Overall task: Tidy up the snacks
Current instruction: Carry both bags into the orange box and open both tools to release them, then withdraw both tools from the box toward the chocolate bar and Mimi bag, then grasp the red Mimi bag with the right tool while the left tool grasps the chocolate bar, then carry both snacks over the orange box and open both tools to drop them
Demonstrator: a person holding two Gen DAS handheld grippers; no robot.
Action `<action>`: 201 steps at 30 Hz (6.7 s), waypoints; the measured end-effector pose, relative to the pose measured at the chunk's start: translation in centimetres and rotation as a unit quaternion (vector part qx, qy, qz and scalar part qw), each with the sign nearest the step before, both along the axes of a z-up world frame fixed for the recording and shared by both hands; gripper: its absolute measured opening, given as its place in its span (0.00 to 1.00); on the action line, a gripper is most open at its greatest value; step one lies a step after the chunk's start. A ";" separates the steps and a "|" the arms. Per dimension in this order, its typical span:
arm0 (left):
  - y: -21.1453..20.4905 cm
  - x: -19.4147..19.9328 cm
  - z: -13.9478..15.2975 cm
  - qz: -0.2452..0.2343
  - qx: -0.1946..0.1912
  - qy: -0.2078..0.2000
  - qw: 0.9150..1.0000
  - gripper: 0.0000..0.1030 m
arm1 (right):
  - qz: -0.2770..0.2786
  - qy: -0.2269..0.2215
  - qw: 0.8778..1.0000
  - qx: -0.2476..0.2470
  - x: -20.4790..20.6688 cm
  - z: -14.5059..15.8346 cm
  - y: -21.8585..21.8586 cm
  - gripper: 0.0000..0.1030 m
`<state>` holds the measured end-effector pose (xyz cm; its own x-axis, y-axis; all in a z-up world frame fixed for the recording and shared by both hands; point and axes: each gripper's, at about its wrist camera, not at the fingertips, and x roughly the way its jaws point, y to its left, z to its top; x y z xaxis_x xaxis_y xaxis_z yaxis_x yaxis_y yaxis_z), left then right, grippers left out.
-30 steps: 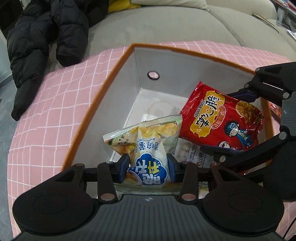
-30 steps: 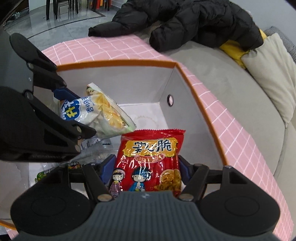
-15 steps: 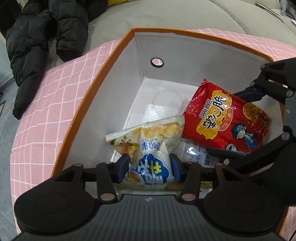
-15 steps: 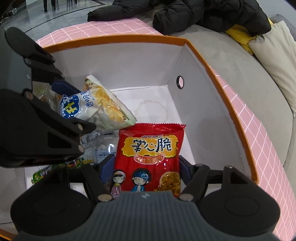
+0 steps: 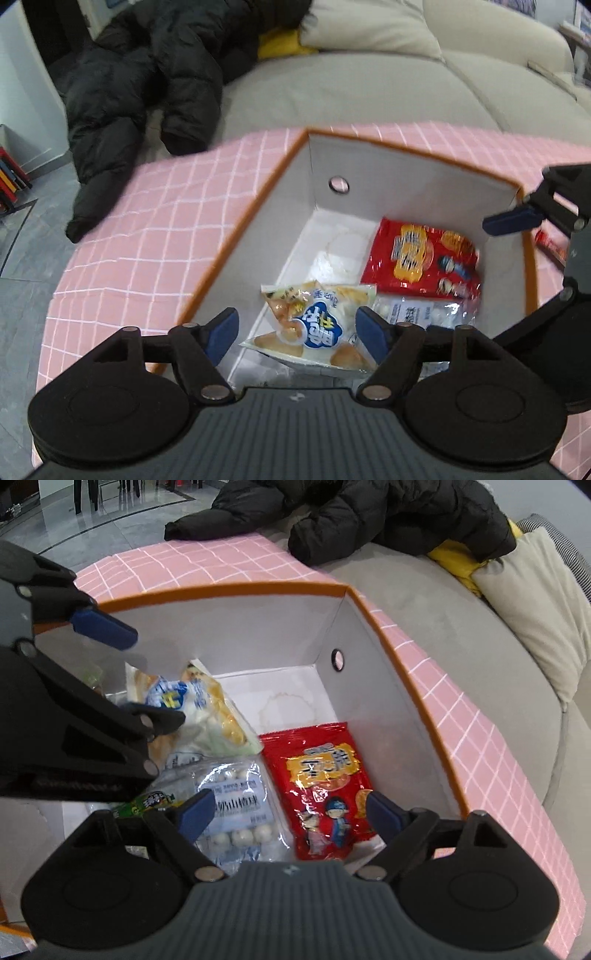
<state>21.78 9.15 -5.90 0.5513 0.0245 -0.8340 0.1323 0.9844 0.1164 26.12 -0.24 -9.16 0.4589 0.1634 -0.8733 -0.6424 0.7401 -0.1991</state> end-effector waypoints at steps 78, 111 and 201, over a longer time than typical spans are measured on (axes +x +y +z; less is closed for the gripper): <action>-24.4 -2.6 -4.9 -0.062 -0.181 0.010 0.981 0.60 | -0.299 -0.124 0.945 0.048 -11.0 -5.6 -31.1 0.45; -28.4 3.3 -9.3 0.002 -0.174 0.075 0.982 0.69 | -0.350 -0.081 0.928 0.105 -7.9 -7.3 -33.6 0.34; -5.7 -13.5 9.7 -0.047 -0.106 -0.148 0.982 0.24 | -0.195 -0.147 0.953 0.182 -18.6 9.4 -15.7 0.33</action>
<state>8.26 3.43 3.78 0.7617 -0.1949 -0.6179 0.2142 0.9758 -0.0437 7.54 -15.94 0.29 0.7621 0.1975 -0.6166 -0.2606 0.9654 -0.0129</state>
